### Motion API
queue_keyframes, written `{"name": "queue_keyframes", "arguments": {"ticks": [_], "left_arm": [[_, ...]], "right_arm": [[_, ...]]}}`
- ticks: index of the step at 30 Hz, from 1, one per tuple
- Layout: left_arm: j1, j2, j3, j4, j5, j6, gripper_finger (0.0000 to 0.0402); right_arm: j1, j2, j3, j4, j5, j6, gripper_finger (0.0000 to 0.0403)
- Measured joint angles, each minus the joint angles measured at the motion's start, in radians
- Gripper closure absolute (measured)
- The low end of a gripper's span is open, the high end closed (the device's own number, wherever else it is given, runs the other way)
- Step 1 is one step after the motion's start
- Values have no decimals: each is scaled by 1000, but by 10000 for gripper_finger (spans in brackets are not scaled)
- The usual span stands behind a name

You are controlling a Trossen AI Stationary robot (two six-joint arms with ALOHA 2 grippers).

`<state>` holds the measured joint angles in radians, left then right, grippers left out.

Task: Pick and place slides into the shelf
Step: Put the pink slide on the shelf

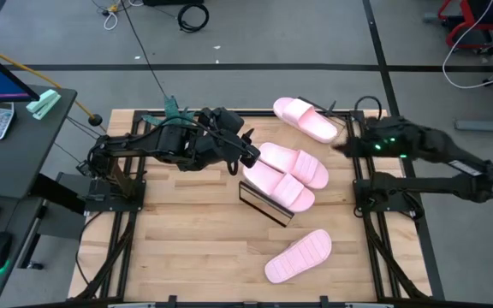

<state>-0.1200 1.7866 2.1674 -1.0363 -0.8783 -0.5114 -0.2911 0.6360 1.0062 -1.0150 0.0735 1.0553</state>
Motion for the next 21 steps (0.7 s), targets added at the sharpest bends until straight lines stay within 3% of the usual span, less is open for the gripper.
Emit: {"name": "queue_keyframes", "arguments": {"ticks": [4, 8, 14, 21], "left_arm": [[5, 0, 0, 0, 0, 0, 204], [12, 0, 0, 3, 0, 0, 210], [12, 0, 0, 3, 0, 8, 213], [12, 0, 0, 3, 0, 10, 214]], "right_arm": [[67, 11, 107, -353, -226, 87, 185], [141, -4, 132, -528, -268, 175, 191], [203, -23, 57, -410, -372, 254, 194], [299, -6, -157, -112, -454, 292, 195]]}}
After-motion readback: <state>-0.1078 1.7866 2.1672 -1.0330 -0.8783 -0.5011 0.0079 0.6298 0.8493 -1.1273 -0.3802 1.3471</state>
